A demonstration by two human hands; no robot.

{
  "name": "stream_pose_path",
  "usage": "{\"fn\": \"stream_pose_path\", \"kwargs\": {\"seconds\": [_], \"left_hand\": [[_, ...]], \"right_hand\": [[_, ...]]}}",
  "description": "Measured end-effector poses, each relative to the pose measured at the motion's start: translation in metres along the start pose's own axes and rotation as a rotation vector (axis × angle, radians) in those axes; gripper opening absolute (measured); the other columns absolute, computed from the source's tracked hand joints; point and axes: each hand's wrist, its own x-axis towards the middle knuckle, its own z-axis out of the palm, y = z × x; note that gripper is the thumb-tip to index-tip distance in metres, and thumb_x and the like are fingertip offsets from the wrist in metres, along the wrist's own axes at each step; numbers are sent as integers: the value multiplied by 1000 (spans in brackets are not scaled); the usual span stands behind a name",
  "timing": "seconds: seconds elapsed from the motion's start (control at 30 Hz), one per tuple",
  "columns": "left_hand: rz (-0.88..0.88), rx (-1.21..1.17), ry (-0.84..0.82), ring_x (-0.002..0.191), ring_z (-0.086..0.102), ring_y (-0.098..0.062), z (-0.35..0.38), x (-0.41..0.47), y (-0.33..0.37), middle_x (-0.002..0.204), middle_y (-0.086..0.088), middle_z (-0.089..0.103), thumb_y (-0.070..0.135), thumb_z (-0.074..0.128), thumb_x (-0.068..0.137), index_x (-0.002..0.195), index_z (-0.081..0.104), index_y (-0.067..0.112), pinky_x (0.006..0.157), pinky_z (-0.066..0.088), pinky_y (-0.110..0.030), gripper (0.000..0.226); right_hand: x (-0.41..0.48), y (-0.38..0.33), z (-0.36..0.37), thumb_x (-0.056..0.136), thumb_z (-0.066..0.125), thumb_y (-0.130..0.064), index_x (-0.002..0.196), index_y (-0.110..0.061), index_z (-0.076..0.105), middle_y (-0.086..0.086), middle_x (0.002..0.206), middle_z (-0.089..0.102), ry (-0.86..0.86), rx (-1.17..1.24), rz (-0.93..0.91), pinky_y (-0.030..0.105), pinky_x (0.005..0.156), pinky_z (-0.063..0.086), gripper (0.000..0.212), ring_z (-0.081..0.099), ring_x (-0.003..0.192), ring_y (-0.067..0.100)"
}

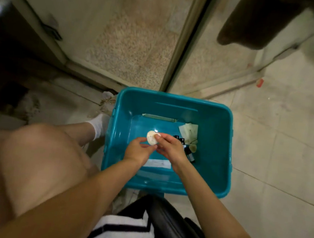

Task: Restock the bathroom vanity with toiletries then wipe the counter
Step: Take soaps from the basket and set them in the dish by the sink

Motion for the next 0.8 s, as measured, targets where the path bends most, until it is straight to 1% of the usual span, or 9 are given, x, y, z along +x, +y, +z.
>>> {"fn": "stream_pose_path", "kwargs": {"seconds": [0.1,0.3,0.4,0.47,0.53,0.6,0.67,0.73,0.8], "left_hand": [[45,-148,70,65,55,-16,-2,-27,11,76,-4,59,15,62,89,119,57,0,63,44,-25,34],[124,-371,55,64,55,-12,2,-81,21,77,-2,58,9,58,92,114,56,1,50,47,-11,23],[174,-414,35,66,57,-13,2,-103,22,90,-8,61,10,59,91,103,56,7,50,49,-10,12],[209,-425,28,65,59,-13,3,-116,22,85,-7,61,11,59,91,90,57,10,51,48,-10,2],[262,-420,28,57,61,-9,1,-128,21,76,-4,60,9,59,91,79,56,14,50,47,-9,13],[310,-426,20,50,61,-2,-2,-139,20,74,-4,60,8,59,91,81,58,11,49,47,-8,10],[347,-438,7,59,61,-8,-7,-150,19,76,-6,61,8,59,90,91,60,6,51,47,-8,3],[377,-454,8,66,58,-11,-13,-160,15,79,-8,62,9,60,90,98,61,4,53,49,-8,10],[397,-482,12,65,60,-8,-19,-170,12,82,-10,64,11,62,89,101,63,4,55,50,-9,14]], "right_hand": [[-30,-17,1,92,60,-19,97,-19,66,0,88,68,-40,-2,-59,16,67,52,8,62,75,11],[-90,-28,1,93,57,-19,92,-20,68,-3,81,69,-46,84,-168,16,65,49,10,62,64,2],[-113,-28,3,93,57,-19,94,-20,67,-2,85,69,-32,131,-210,15,65,50,11,63,66,1],[-128,-30,3,94,56,-19,94,-20,67,-2,87,69,-25,152,-233,15,67,50,11,64,66,0],[-143,-33,5,94,55,-17,94,-20,66,-2,87,68,-20,160,-254,15,68,51,11,64,66,0],[-158,-37,7,94,55,-16,93,-21,65,-3,86,68,-14,164,-275,15,67,50,11,64,66,-1],[-171,-41,10,93,56,-15,92,-21,64,-4,86,68,-7,165,-297,14,66,51,10,64,66,-2],[-183,-42,15,92,58,-15,92,-21,63,-2,88,68,-5,170,-318,15,66,52,8,65,70,0],[-194,-42,20,92,59,-16,94,-20,63,0,92,68,-11,180,-333,16,67,52,6,65,76,5]]}}
